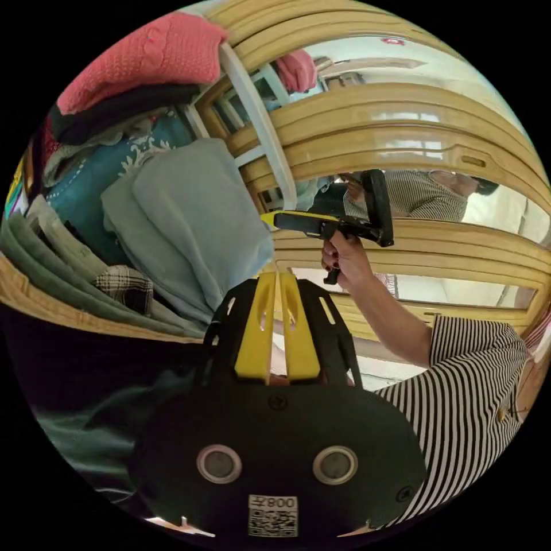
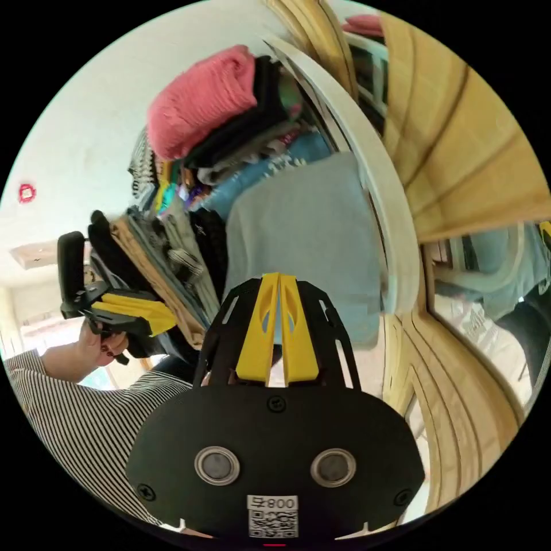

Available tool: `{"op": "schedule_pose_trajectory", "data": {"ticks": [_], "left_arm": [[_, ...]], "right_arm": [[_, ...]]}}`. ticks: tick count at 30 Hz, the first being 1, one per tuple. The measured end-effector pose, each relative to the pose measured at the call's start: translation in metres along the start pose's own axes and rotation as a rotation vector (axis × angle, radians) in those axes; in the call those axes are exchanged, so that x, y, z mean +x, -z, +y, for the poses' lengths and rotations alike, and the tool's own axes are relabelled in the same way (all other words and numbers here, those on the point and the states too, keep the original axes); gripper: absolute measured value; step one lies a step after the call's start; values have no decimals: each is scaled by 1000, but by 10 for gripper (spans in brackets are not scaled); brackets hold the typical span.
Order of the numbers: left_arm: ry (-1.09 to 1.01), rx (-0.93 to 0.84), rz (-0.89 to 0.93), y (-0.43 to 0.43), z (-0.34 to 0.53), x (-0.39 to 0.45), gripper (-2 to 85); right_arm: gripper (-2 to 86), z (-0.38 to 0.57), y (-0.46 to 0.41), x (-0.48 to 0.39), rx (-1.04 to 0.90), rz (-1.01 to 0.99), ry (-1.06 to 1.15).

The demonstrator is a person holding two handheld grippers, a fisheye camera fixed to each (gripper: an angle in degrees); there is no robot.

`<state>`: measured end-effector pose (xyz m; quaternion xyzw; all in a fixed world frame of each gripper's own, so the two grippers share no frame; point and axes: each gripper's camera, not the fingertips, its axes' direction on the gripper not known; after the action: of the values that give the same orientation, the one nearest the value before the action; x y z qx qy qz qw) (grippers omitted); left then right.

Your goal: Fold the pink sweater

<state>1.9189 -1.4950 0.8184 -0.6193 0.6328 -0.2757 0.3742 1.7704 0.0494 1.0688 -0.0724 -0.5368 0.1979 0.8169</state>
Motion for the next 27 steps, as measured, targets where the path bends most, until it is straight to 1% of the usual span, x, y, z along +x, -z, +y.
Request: {"op": "schedule_pose_trajectory", "data": {"ticks": [2, 4, 6, 9, 13, 17, 21, 23, 27], "left_arm": [[-33, 60, -4, 25, 6, 5, 20], [-63, 115, -26, 47, 14, 12, 23], [-88, 162, -64, 69, 27, 21, 26], [-114, 206, -70, 88, 47, 32, 27], [-116, 230, -74, 103, 71, 38, 27], [-107, 255, -68, 119, 94, 40, 25], [-78, 299, -56, 139, 112, 37, 23], [-75, 330, -55, 151, 119, 38, 22], [-78, 417, -113, 189, 133, 44, 26]], "right_arm": [[25, -27, 18, -18, 80, -33, 63], [56, -69, 44, -35, 192, -77, 130], [74, -104, 58, -41, 248, -98, 151], [93, -158, 69, -44, 287, -112, 146], [103, -203, 67, -40, 293, -19, 94], [99, -221, 56, -22, 276, -62, 39], [72, -235, 37, -2, 223, -194, -26], [54, -230, 38, -4, 235, -231, -5], [31, -197, 66, -44, 316, -318, 195]]}}
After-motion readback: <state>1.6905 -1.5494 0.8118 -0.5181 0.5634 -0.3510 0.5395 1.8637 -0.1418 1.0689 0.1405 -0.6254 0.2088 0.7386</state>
